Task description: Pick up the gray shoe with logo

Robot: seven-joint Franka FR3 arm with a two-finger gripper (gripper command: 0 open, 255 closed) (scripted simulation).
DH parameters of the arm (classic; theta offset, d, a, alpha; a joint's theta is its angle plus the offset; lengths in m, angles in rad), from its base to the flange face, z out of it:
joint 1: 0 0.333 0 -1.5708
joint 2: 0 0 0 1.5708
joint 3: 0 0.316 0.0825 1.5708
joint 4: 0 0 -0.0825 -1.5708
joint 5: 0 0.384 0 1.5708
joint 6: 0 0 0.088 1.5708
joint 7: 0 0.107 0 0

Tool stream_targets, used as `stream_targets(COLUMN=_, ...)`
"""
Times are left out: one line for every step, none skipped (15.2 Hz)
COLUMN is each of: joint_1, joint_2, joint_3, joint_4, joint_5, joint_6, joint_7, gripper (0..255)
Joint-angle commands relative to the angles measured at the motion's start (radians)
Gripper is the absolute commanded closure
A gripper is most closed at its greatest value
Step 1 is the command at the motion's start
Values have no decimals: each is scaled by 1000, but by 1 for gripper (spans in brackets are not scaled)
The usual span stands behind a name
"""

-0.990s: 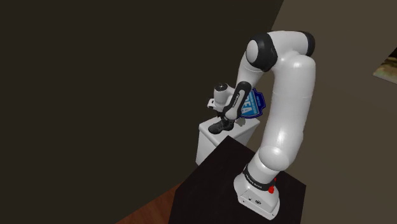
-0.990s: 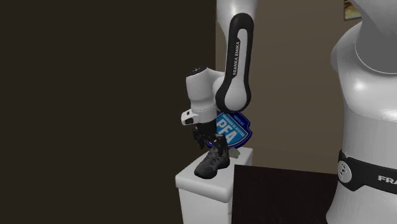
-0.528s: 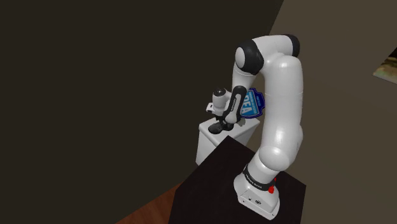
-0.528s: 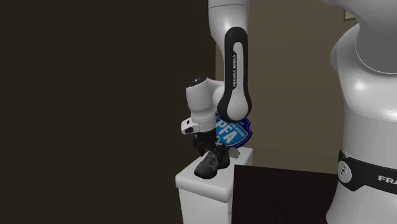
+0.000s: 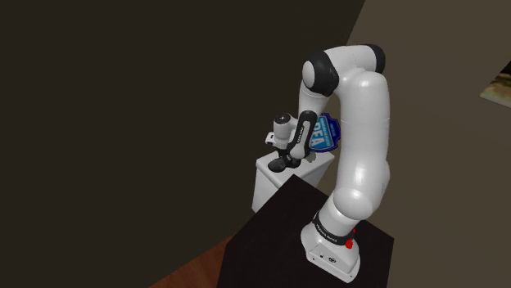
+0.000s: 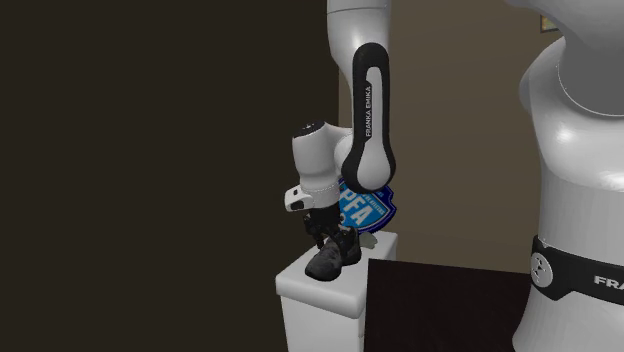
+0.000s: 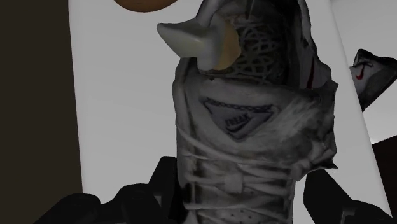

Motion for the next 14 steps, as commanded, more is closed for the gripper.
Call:
stream_targets(joint_1=0, joint_2=1, joint_3=0, joint_4=1, joint_5=0, joint_6=0, joint_7=0, gripper=255)
stream_targets(joint_1=0, joint_2=3, joint_3=-1, joint_4=1, joint_5=-1, joint_6=2, joint_7=1, gripper=255)
stream_targets(joint_1=-3, joint_2=-18, joint_3=2, joint_4=-6, joint_5=3, joint_6=-12, joint_7=-11, gripper=255)
stream_targets(joint_1=-6, joint_2=-39, joint_3=5, joint_4=-12, joint_5=8, joint_6=-27, joint_7=-24, gripper=255)
stream_targets(joint_1=-8, joint_2=-59, joint_3=7, joint_4=-18, joint_5=13, joint_6=-41, joint_7=-37, gripper=255)
stream_targets(joint_1=-10, joint_2=-80, joint_3=10, joint_4=-24, joint_5=18, joint_6=-55, joint_7=-49, gripper=255)
stream_targets(joint_1=-12, joint_2=-100, joint_3=12, joint_4=-30, joint_5=24, joint_6=-70, joint_7=-62, gripper=255)
stream_targets(joint_1=-14, joint_2=-121, joint_3=14, joint_4=-36, joint_5=30, joint_6=-84, joint_7=-75, gripper=255)
stream_targets(joint_1=-15, joint_2=-141, joint_3=15, joint_4=-41, joint_5=36, joint_6=-99, joint_7=-87, gripper=255)
stream_targets(joint_1=-16, joint_2=-161, joint_3=17, joint_4=-46, joint_5=41, joint_6=-114, joint_7=-100, gripper=255)
stream_targets(joint_1=-17, joint_2=-181, joint_3=18, joint_4=-51, joint_5=47, joint_6=-128, joint_7=-112, gripper=255)
stream_targets(joint_1=-18, joint_2=-200, joint_3=20, joint_4=-55, joint_5=53, joint_6=-143, joint_7=-124, gripper=255)
stream_targets(joint_1=-18, joint_2=-220, joint_3=21, joint_4=-60, joint_5=59, joint_6=-158, joint_7=-136, gripper=255)
stream_targets(joint_1=-18, joint_2=-239, joint_3=22, joint_4=-64, joint_5=65, joint_6=-173, joint_7=-148, gripper=255)
